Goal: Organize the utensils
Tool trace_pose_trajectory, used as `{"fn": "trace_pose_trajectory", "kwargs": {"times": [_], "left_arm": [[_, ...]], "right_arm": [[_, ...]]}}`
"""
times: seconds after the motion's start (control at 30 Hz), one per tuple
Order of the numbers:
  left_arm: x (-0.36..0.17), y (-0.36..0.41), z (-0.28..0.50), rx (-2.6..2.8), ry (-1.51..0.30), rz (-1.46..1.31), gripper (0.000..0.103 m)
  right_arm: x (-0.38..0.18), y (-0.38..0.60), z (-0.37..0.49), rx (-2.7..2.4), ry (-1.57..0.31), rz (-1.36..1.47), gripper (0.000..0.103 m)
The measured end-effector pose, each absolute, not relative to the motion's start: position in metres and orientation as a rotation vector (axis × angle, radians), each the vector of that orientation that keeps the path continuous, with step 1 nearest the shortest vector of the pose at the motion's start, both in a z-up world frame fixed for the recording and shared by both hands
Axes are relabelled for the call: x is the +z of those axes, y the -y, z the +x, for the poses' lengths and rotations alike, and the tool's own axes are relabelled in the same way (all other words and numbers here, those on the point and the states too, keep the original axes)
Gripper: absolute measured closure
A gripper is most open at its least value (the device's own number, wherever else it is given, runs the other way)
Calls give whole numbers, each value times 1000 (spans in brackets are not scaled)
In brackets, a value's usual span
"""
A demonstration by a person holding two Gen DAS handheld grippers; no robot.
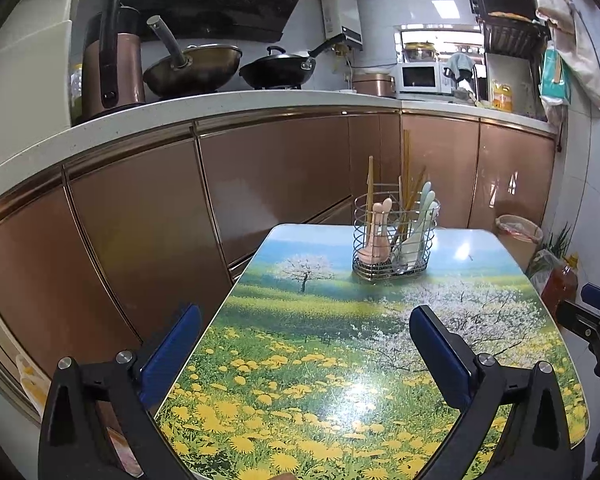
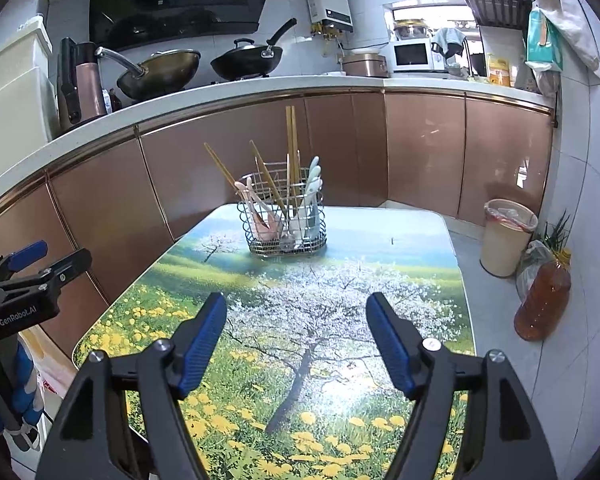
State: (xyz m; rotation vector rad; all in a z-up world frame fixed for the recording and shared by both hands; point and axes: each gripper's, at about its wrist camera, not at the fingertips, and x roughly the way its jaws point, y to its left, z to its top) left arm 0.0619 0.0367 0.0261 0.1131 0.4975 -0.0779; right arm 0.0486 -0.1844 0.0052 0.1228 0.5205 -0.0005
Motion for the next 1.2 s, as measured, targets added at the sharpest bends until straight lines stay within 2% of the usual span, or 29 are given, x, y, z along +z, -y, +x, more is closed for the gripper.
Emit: {"fn": "trace_pose_trajectory", "kwargs": {"times": [0.43,1.2], "left_arm": [[4,-26,78,-100,-563,125,1],[1,-26,83,-117,-549,112,0]], "right_arm": [[-13,191,63,-47,-554,116,32],[-12,188,65,-81,-528,87,32]]}}
